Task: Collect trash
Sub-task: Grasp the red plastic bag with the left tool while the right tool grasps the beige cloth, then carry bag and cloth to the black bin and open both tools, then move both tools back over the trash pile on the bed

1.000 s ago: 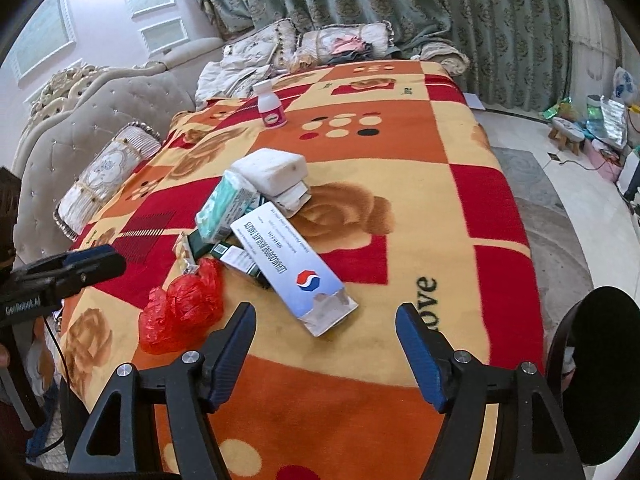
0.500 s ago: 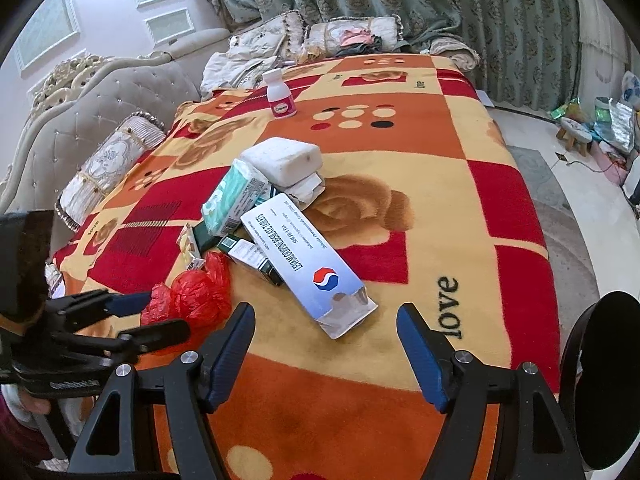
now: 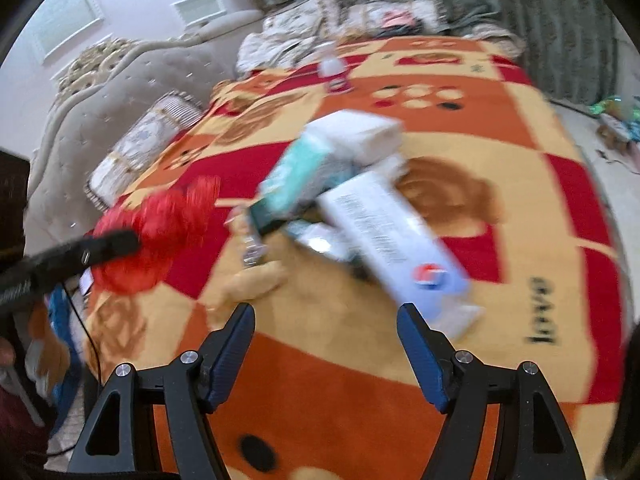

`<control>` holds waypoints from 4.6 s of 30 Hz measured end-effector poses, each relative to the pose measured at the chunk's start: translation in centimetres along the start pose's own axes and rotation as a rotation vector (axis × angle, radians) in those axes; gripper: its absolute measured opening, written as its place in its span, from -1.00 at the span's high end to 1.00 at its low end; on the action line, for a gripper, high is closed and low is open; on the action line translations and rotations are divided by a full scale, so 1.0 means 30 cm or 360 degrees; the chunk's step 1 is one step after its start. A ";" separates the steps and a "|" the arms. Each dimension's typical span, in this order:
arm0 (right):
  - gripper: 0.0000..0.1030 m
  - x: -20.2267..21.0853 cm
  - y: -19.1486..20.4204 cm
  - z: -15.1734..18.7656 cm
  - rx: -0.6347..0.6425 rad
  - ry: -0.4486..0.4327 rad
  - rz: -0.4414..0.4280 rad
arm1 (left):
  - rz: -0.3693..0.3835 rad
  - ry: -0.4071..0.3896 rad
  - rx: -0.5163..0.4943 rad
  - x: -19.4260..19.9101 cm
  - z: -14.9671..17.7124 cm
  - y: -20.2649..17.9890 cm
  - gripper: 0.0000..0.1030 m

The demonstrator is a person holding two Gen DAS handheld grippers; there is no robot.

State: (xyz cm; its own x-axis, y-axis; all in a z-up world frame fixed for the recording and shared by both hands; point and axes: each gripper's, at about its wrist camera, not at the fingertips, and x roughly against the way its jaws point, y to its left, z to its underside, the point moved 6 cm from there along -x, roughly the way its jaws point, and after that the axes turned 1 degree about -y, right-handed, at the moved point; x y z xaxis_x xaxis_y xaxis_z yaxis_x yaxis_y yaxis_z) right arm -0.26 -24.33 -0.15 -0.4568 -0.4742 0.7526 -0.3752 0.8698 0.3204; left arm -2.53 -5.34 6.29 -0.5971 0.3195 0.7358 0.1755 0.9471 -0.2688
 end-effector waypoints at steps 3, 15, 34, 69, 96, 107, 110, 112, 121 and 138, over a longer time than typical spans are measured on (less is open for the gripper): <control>-0.37 -0.081 0.093 0.001 0.0057 0.0045 -0.0049 | -0.0040 0.0017 0.0059 -0.009 0.024 0.074 0.68; 0.58 -0.268 0.220 -0.004 0.0218 0.0125 -0.0014 | -0.0034 0.0017 0.0108 0.000 0.057 0.133 0.68; 0.60 0.200 -0.086 0.025 0.0145 -0.0159 0.0235 | 0.0236 0.0068 -0.0264 -0.099 0.021 -0.432 0.68; 0.61 0.651 -0.905 0.320 -0.0540 -0.0263 0.0738 | 0.0767 0.0322 -0.0582 -0.425 0.050 -1.288 0.67; 0.06 0.649 -0.969 0.339 -0.0653 -0.0271 0.0747 | 0.0643 0.0281 -0.0626 -0.447 0.074 -1.226 0.17; 0.00 0.574 -0.818 0.263 -0.0530 -0.0253 0.0675 | 0.0448 0.0221 -0.0555 -0.416 0.055 -1.048 0.17; -0.07 0.551 -0.771 0.241 -0.0487 -0.0248 0.0651 | 0.0405 0.0207 -0.0540 -0.403 0.049 -0.998 0.17; -0.08 0.536 -0.745 0.231 -0.0469 -0.0245 0.0634 | 0.0379 0.0198 -0.0525 -0.394 0.049 -0.969 0.17; -0.10 0.454 -0.613 0.184 -0.0363 -0.0204 0.0555 | 0.0280 0.0169 -0.0420 -0.354 0.027 -0.800 0.17; -0.26 0.236 -0.358 0.085 -0.0129 -0.0084 0.0322 | 0.0001 0.0135 -0.0207 -0.271 -0.001 -0.338 0.17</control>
State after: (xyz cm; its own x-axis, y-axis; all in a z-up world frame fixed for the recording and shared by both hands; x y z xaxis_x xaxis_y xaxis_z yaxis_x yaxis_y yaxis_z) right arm -1.51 -37.37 0.28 -0.5587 -0.2936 0.7757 -0.2064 0.9550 0.2128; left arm 0.57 -17.53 3.05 -0.5298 0.3163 0.7870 0.2791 0.9412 -0.1904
